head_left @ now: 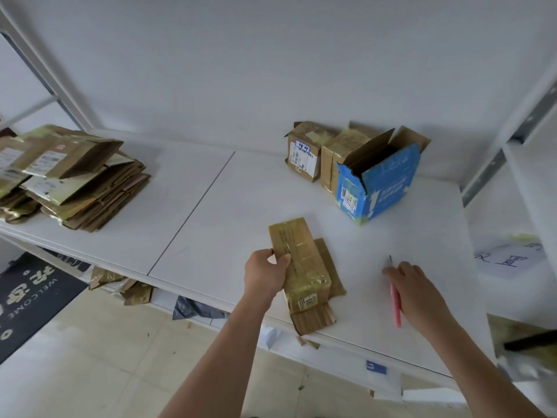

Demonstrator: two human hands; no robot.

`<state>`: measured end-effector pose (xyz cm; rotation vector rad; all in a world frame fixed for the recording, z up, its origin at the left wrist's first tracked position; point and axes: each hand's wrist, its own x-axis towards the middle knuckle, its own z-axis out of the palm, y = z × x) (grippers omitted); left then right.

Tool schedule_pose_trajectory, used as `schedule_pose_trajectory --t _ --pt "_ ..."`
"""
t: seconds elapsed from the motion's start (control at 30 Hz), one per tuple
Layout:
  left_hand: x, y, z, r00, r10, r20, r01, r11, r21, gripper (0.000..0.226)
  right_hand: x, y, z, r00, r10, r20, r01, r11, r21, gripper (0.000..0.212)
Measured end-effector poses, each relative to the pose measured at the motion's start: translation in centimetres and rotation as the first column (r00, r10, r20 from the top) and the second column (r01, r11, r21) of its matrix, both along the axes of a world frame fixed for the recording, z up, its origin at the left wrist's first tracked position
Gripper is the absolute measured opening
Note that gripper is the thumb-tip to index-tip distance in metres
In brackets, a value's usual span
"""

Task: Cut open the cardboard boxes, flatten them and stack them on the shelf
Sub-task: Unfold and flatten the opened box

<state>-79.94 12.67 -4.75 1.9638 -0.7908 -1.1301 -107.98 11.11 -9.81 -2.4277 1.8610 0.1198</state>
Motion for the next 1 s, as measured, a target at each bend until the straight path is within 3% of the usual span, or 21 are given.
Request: schedule_pose_trajectory --t 0.07,0.13,0.2,0.27,0.33,0.4,0.53,0.6,0.7,0.83,1.0 --pt "-0.2 0.1 -0.1 1.0 -0.003 0.025 0.003 1.0 -0.01 0.038 0.3 -0.5 0.3 0.999 -0.042 -0.027 0.043 0.998 0.053 0.064" --pt "-0.5 0.1 -0.2 0.997 -0.004 0.08 0.005 1.0 -0.018 0.038 1.9 -0.8 1.2 0.97 -0.08 0.231 0.076 0.997 0.029 0.059" --pt "-0.7 0.3 -0.1 0.991 -0.006 0.133 0.008 1.0 -0.02 0.038 4.6 -0.9 2.4 0.802 -0.054 0.594 0.032 0.998 0.048 0.044" --pt "-0.7 0.4 0.2 0.991 -0.009 0.131 0.011 1.0 -0.011 0.04 8.1 -0.7 4.0 0.6 -0.129 0.79 -0.049 0.979 0.198 0.047" --pt "-0.4 0.7 0.5 0.998 -0.001 0.059 0.002 1.0 -0.012 0.036 11.4 -0.3 5.0 0.513 -0.244 0.823 -0.138 0.923 0.36 0.059" --pt "0.2 1.1 1.2 1.0 0.021 -0.022 -0.021 1.0 -0.023 0.03 13.7 0.2 5.5 0.47 -0.284 0.836 -0.195 0.89 0.412 0.065" --pt "2.5 0.9 3.5 0.994 0.014 -0.107 -0.031 0.987 -0.157 0.028 15.5 0.2 6.2 0.323 -0.209 0.923 -0.231 0.928 0.292 0.077" --pt "2.8 0.9 3.9 1.0 -0.014 0.003 0.014 0.982 -0.188 0.044 15.7 0.0 6.1 0.258 -0.208 0.944 -0.252 0.928 0.273 0.081" --pt "2.3 2.0 3.1 0.985 -0.007 0.17 0.038 0.983 -0.178 0.044 15.9 0.6 5.2 0.338 -0.178 0.924 -0.254 0.928 0.271 0.086" --pt "2.4 2.6 2.0 0.979 0.063 0.195 -0.018 0.975 -0.221 0.037 16.3 0.9 4.2 0.382 -0.128 0.915 -0.204 0.954 0.218 0.079" --pt "1.9 2.9 1.8 0.955 0.056 0.293 0.026 0.963 -0.268 0.043 18.0 0.1 4.5 0.459 -0.121 0.88 0.044 0.993 0.114 0.059"
